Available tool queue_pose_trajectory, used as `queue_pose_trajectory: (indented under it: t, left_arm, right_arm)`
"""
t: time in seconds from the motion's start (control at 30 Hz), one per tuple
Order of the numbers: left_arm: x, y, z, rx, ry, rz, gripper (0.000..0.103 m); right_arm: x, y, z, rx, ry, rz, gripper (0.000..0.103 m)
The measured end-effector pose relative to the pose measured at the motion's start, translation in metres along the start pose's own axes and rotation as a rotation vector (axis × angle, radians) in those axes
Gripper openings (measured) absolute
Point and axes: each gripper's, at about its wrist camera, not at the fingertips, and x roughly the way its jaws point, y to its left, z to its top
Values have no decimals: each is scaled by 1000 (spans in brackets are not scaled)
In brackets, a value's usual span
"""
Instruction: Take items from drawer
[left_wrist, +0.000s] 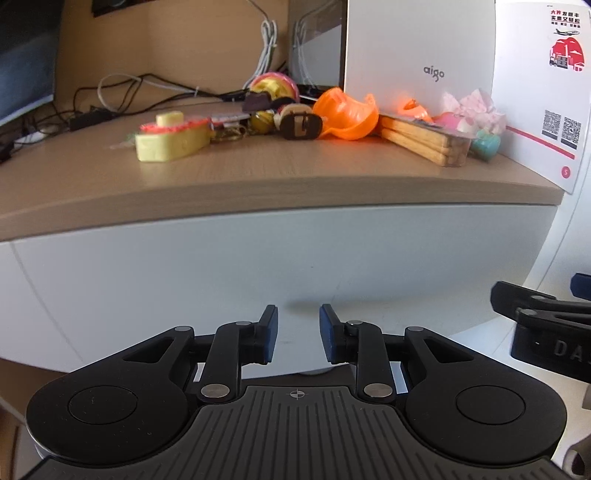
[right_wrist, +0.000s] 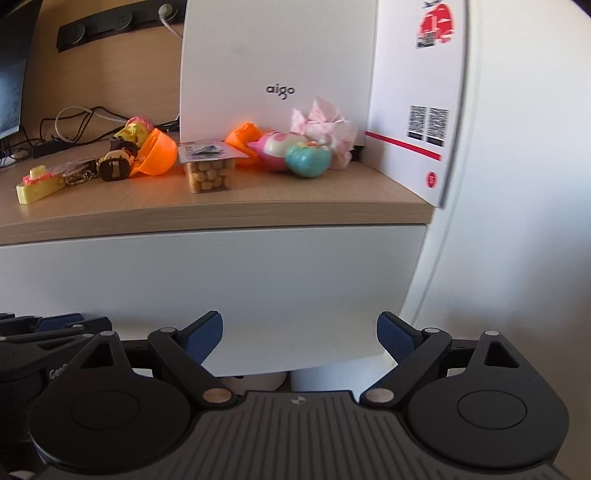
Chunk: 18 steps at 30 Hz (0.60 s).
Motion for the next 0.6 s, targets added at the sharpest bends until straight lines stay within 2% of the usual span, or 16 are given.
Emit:
queue_pose_trajectory:
  t: [0.13, 0.23, 0.47, 0.53, 0.6]
  left_arm:
    - [-39, 1, -2, -25, 32, 25, 29]
    - [-84, 4, 0, -66, 66, 47, 29]
    - [-204, 5, 9, -120, 113, 41, 29]
    - [-232, 5, 12, -129, 114, 38, 29]
    - [-260, 2, 15, -121, 93, 45, 29]
  right_arm:
    - [-25, -6, 0, 10, 17, 36, 91]
    - [-54, -8, 1, -7, 51, 77, 91]
    - [-148, -10, 21, -45, 159, 175, 91]
    - [-175, -13, 27, -45, 187, 206, 91]
    - [-201, -18, 34, -48, 180, 206, 91]
